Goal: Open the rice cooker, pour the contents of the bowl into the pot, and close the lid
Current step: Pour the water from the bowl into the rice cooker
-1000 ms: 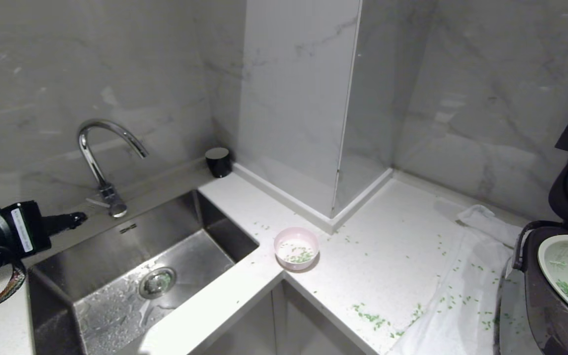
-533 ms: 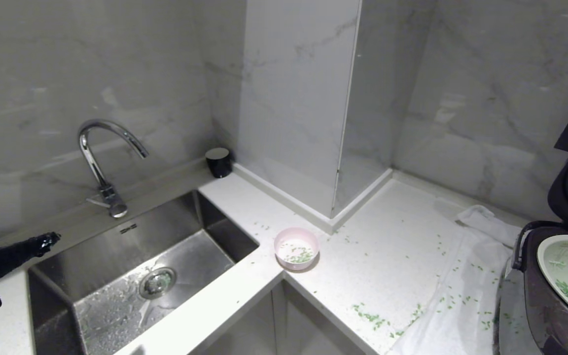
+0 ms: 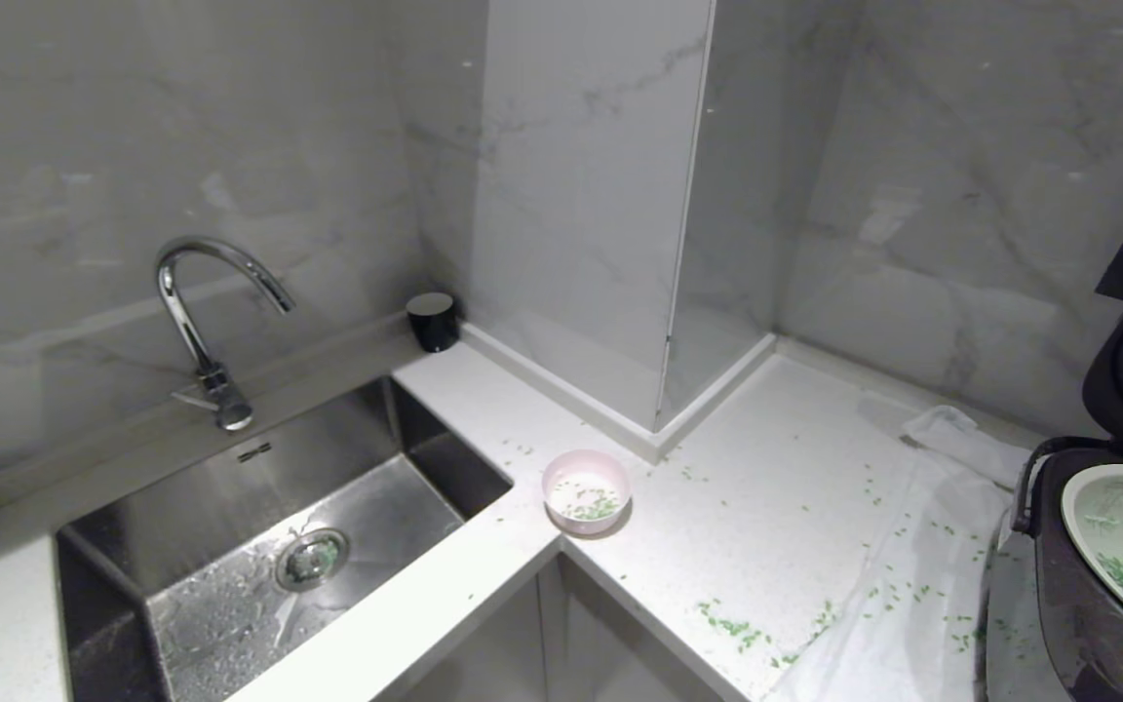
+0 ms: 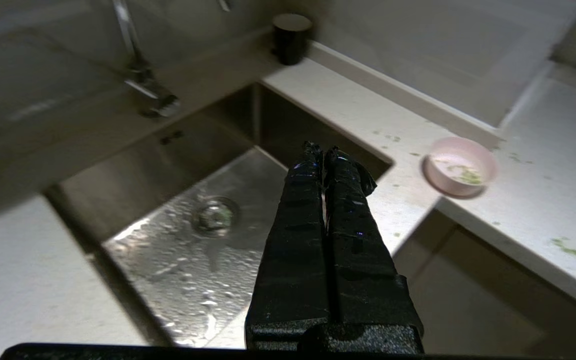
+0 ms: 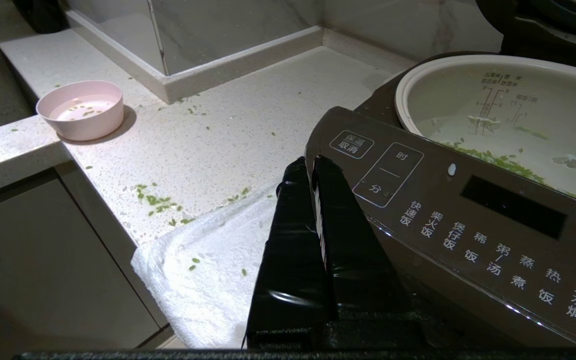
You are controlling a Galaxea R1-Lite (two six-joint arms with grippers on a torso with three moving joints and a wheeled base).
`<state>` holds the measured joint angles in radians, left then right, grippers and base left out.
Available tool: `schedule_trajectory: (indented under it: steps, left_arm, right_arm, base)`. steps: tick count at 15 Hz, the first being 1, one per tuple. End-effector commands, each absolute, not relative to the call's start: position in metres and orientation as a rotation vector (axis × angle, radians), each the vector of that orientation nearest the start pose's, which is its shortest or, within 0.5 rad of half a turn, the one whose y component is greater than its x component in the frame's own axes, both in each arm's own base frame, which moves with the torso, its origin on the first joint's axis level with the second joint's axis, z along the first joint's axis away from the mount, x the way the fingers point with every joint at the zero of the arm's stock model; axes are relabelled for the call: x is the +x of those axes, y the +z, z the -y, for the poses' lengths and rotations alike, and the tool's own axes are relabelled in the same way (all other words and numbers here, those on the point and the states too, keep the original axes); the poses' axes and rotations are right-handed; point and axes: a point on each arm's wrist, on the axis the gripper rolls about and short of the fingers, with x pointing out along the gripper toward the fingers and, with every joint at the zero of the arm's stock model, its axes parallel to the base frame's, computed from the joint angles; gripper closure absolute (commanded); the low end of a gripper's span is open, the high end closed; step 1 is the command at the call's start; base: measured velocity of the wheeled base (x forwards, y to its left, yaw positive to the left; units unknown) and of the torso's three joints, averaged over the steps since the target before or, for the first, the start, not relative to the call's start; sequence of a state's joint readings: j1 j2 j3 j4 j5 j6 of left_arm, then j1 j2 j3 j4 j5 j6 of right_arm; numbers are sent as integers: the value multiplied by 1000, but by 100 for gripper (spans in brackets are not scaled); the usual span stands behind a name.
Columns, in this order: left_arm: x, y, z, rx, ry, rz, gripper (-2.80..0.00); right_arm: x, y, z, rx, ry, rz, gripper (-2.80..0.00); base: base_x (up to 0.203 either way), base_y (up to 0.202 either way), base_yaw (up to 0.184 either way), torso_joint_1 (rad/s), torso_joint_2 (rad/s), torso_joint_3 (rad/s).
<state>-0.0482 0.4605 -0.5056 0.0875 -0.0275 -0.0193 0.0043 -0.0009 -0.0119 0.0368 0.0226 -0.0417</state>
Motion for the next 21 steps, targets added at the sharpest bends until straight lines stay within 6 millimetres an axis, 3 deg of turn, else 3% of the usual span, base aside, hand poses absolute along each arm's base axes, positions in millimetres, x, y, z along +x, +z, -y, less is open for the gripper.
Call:
schedule_trajectory:
  steps: [1, 3, 8, 13, 21]
  left_arm:
    - [-16, 202, 0, 0, -38, 38, 0]
    - [-21, 191, 0, 23, -9, 43, 0]
    - [-16, 131, 1, 138, 16, -35, 0]
    - [-16, 87, 1, 172, -12, -29, 0]
    - [-22, 75, 0, 128, -16, 21, 0]
  right_arm:
    - [-24, 75, 0, -43, 28, -22, 0]
    - [-24, 75, 0, -43, 28, -23, 0]
    - [-24, 75, 0, -43, 28, -22, 0]
    - [-24, 75, 0, -43, 28, -22, 0]
    - [-24, 75, 0, -43, 28, -22, 0]
  base:
    - [0, 0, 0, 0, 0, 0]
    - [0, 0, 0, 0, 0, 0]
    - [0, 0, 0, 0, 0, 0]
    - [0, 0, 0, 0, 0, 0]
    - [0, 0, 0, 0, 0, 0]
